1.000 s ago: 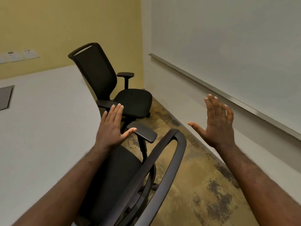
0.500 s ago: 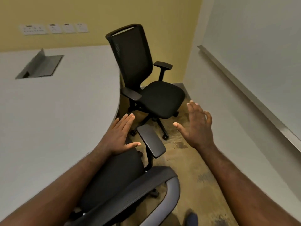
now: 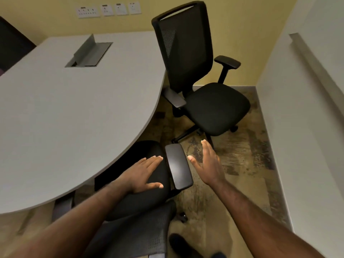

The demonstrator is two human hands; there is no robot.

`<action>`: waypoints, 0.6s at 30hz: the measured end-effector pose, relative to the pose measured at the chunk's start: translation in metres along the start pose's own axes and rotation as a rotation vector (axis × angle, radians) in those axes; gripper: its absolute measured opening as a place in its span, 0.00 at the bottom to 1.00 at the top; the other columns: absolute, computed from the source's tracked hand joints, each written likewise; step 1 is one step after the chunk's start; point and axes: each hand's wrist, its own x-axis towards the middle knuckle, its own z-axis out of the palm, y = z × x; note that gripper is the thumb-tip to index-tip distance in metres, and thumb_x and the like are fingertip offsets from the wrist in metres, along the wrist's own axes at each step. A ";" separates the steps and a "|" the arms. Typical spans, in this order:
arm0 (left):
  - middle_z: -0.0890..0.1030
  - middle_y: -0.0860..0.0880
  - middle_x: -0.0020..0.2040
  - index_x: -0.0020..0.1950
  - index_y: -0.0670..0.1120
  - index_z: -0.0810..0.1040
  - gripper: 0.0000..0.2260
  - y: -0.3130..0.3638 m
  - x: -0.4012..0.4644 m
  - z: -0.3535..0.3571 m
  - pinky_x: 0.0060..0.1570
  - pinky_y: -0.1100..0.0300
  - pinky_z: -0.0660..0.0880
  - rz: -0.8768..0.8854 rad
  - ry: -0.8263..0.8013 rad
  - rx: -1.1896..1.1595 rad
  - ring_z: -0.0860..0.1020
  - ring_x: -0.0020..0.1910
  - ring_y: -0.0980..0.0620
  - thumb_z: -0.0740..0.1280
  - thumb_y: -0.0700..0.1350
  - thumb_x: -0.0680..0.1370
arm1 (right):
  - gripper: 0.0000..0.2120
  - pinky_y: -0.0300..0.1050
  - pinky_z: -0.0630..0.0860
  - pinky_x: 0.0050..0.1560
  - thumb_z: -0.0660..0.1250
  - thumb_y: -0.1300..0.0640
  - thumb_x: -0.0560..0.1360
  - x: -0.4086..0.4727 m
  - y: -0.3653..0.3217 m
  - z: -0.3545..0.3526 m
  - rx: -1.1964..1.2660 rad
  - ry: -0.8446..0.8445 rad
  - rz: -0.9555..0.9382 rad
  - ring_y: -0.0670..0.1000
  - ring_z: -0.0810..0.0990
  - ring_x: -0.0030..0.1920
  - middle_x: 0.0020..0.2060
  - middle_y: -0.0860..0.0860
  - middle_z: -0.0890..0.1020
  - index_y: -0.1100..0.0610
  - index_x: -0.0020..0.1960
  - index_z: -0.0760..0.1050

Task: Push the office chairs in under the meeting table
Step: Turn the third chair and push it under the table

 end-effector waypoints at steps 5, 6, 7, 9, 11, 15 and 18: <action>0.54 0.46 0.79 0.79 0.47 0.46 0.46 -0.005 0.038 0.019 0.73 0.56 0.50 -0.115 -0.064 -0.218 0.54 0.76 0.49 0.58 0.72 0.71 | 0.39 0.58 0.63 0.71 0.59 0.36 0.76 0.027 0.005 0.033 0.130 -0.113 0.067 0.55 0.59 0.75 0.77 0.54 0.57 0.57 0.77 0.51; 0.54 0.46 0.79 0.79 0.47 0.46 0.47 -0.006 0.046 0.023 0.73 0.56 0.51 -0.182 -0.082 -0.332 0.54 0.76 0.49 0.60 0.72 0.71 | 0.39 0.56 0.63 0.71 0.60 0.36 0.76 0.033 0.008 0.040 0.170 -0.141 0.083 0.55 0.59 0.74 0.77 0.55 0.57 0.56 0.77 0.52; 0.53 0.46 0.79 0.79 0.47 0.46 0.47 -0.007 0.053 0.029 0.73 0.56 0.51 -0.255 -0.093 -0.447 0.54 0.76 0.49 0.61 0.72 0.70 | 0.39 0.53 0.63 0.70 0.61 0.37 0.76 0.039 0.012 0.048 0.204 -0.172 0.098 0.55 0.60 0.74 0.77 0.55 0.57 0.56 0.77 0.52; 0.53 0.46 0.79 0.79 0.45 0.46 0.48 -0.007 0.068 0.043 0.73 0.57 0.51 -0.398 -0.123 -0.656 0.54 0.76 0.49 0.65 0.69 0.70 | 0.38 0.50 0.63 0.68 0.62 0.37 0.76 0.051 0.019 0.063 0.261 -0.221 0.150 0.54 0.61 0.73 0.76 0.55 0.58 0.56 0.77 0.53; 0.54 0.45 0.79 0.78 0.44 0.47 0.49 -0.005 0.083 0.056 0.73 0.55 0.54 -0.529 -0.144 -0.835 0.56 0.76 0.48 0.67 0.68 0.70 | 0.38 0.48 0.64 0.67 0.63 0.38 0.76 0.065 0.024 0.078 0.326 -0.264 0.214 0.54 0.63 0.73 0.76 0.54 0.60 0.56 0.77 0.54; 0.67 0.46 0.72 0.76 0.46 0.56 0.48 0.005 0.104 0.072 0.56 0.51 0.73 -0.834 -0.195 -1.256 0.70 0.67 0.44 0.74 0.64 0.65 | 0.36 0.44 0.65 0.64 0.66 0.41 0.75 0.098 0.031 0.106 0.462 -0.344 0.339 0.55 0.66 0.71 0.73 0.56 0.66 0.58 0.76 0.58; 0.80 0.46 0.52 0.63 0.46 0.70 0.35 0.027 0.110 0.081 0.39 0.55 0.77 -0.985 -0.222 -1.562 0.79 0.48 0.48 0.78 0.60 0.63 | 0.35 0.41 0.68 0.59 0.69 0.44 0.75 0.117 0.034 0.122 0.571 -0.408 0.439 0.55 0.71 0.67 0.69 0.56 0.71 0.61 0.73 0.62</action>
